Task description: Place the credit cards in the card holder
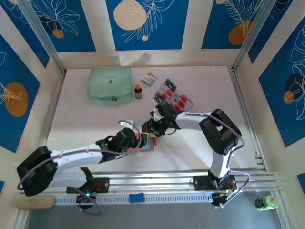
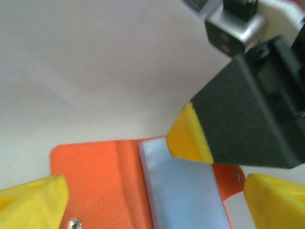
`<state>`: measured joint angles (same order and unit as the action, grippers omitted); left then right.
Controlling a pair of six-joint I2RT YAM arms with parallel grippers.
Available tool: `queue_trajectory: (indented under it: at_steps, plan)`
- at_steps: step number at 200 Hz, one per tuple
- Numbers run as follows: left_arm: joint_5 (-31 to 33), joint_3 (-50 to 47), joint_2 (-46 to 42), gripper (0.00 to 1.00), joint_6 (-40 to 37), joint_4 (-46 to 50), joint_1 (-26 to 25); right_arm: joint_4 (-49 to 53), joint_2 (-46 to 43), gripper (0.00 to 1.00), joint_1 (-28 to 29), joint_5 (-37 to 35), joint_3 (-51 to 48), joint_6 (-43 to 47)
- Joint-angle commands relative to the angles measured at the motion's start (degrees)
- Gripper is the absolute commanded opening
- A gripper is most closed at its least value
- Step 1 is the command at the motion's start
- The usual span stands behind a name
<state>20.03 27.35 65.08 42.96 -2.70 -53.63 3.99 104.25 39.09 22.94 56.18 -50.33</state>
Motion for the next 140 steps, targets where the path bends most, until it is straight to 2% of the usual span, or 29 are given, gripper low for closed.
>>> queue_trajectory:
  at_steps: [1,47,84,140]
  plan:
    - [2.2,-0.3,-3.6,0.95,-1.3,4.8,1.2,0.1,-2.1,0.48,1.1,1.6,1.7,-2.0]
    - [2.3,-2.2,-9.4,0.96,-1.2,6.6,3.0,1.3,-1.1,0.52,3.0,0.2,5.2,-3.5]
    - [1.9,-3.0,-11.5,0.96,-1.3,7.4,3.9,3.0,1.5,0.61,4.3,-0.5,9.4,-4.2]
    - [1.7,-4.1,-14.1,0.97,-1.6,8.3,4.6,3.9,6.9,0.63,6.0,-0.7,15.1,-5.6]
